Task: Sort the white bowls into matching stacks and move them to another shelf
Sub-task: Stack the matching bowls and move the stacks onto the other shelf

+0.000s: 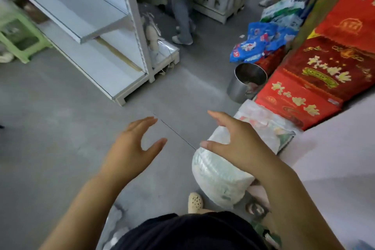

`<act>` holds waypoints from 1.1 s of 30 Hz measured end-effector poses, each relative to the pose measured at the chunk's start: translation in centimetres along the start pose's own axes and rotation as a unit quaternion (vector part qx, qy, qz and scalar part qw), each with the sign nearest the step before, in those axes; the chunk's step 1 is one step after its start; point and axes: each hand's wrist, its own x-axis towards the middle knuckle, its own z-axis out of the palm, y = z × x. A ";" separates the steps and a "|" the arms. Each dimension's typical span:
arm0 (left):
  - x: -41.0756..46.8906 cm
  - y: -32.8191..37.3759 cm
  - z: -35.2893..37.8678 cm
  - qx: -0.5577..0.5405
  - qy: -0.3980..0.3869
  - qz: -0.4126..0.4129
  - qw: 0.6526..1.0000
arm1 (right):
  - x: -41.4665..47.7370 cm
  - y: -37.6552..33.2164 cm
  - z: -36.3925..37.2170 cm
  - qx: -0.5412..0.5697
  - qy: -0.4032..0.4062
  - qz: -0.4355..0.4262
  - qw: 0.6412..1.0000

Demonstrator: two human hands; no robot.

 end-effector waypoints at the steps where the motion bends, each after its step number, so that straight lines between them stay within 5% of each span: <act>1: 0.7 0.1 -0.2 -0.007 0.016 -0.014 1.000 | 1.7 -0.3 -0.4 -0.008 -0.013 -0.018 1.000; 16: 2.0 -10.5 -7.3 -0.036 0.162 -0.247 0.955 | 18.8 -12.0 9.5 -0.087 -0.262 -0.171 0.946; 28: 10.9 -27.2 -25.4 0.007 0.205 -0.204 0.957 | 33.1 -30.3 20.3 -0.034 -0.172 -0.231 0.957; 33: 14.3 -32.4 -29.1 -0.003 0.195 -0.209 0.958 | 38.2 -35.0 24.3 -0.060 -0.200 -0.225 0.952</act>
